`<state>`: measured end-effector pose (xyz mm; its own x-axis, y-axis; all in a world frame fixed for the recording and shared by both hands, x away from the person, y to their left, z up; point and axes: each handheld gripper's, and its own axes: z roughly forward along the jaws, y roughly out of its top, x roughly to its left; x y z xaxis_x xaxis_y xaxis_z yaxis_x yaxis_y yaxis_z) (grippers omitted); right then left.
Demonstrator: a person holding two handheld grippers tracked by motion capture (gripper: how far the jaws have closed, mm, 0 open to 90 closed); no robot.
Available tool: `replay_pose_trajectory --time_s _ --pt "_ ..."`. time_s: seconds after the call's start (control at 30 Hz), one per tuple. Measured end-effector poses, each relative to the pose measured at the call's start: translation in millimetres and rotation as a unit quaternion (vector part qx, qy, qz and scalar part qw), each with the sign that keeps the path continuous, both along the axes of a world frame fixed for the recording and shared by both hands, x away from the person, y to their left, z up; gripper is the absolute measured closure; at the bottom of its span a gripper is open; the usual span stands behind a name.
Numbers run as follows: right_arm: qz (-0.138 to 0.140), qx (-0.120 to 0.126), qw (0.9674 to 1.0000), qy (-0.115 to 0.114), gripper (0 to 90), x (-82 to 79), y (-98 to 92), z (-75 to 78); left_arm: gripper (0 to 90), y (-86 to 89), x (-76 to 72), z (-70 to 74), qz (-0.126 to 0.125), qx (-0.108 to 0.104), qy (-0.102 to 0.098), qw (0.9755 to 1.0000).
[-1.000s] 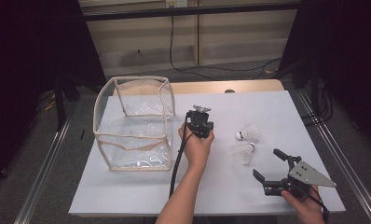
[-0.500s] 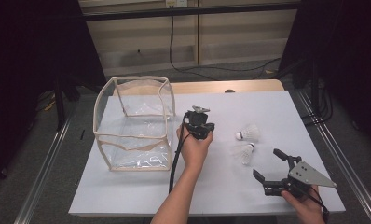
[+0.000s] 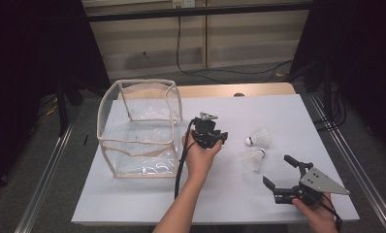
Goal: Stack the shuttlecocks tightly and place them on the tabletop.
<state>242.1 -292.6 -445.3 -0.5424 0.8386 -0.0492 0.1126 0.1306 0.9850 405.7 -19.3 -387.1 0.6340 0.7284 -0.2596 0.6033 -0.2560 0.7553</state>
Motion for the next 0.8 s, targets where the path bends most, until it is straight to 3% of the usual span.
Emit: replay_pose_trajectory --time_s 0.2,0.47,0.6,0.8 --pt "0.0 -0.001 1.0 0.001 1.1 0.0 -0.4 0.0 55.2 1.5 -6.5 1.1 -0.021 -0.02 0.008 0.9995" --pt "0.0 0.0 1.0 0.001 1.1 -0.2 -0.2 0.0 44.3 2.5 -15.3 1.9 -0.057 -0.026 -0.007 0.998" --pt "0.0 -0.001 1.0 0.001 1.1 -0.2 -0.6 -0.1 40.7 4.6 -19.1 1.0 -0.066 -0.047 -0.015 0.9966" --pt "0.0 0.0 1.0 0.001 1.1 -0.2 -0.4 -0.1 32.8 7.5 -23.3 -4.4 -0.079 -0.056 -0.011 0.9952"
